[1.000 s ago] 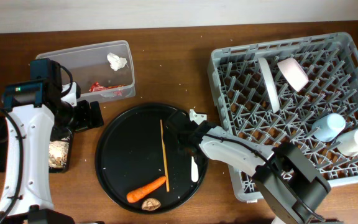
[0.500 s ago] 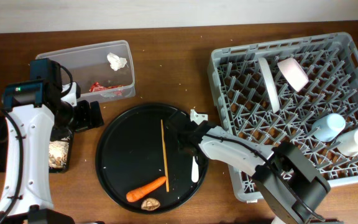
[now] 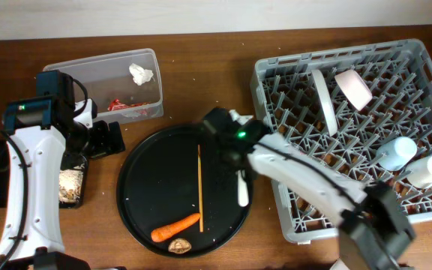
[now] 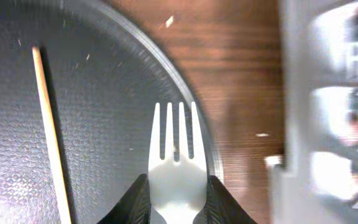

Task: Sort waste into correct bins and load items into the dishwasher rack
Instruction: 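Carry the white fork to the rack's left side and release it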

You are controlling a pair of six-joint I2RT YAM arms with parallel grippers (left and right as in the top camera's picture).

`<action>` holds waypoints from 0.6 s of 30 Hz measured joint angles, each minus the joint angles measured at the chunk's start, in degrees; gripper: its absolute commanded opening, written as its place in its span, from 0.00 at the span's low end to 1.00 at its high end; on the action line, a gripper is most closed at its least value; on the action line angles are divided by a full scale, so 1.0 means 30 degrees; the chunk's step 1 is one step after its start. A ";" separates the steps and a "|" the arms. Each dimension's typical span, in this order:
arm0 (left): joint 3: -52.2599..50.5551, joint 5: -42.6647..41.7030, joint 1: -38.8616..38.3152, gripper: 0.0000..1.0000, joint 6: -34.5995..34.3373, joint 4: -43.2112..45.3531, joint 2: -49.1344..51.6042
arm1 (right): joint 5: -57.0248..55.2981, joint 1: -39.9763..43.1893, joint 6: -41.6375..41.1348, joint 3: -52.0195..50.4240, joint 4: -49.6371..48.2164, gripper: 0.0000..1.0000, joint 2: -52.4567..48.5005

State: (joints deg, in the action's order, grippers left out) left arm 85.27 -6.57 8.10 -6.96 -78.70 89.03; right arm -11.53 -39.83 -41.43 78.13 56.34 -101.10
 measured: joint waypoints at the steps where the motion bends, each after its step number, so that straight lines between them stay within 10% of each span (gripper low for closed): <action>1: 0.0000 0.0000 0.0000 0.95 0.0000 0.0000 0.0000 | 0.0015 0.0423 0.0372 0.0015 0.0291 0.24 0.0525; 18: 0.0000 -0.0007 0.0000 0.95 0.0000 -0.0058 0.0000 | 0.0138 0.6492 0.8641 -0.1749 0.1071 0.24 0.4000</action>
State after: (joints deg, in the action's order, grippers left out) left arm 85.27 -6.59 8.10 -6.96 -78.87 89.03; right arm -11.11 -20.36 -15.51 72.88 59.55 -89.10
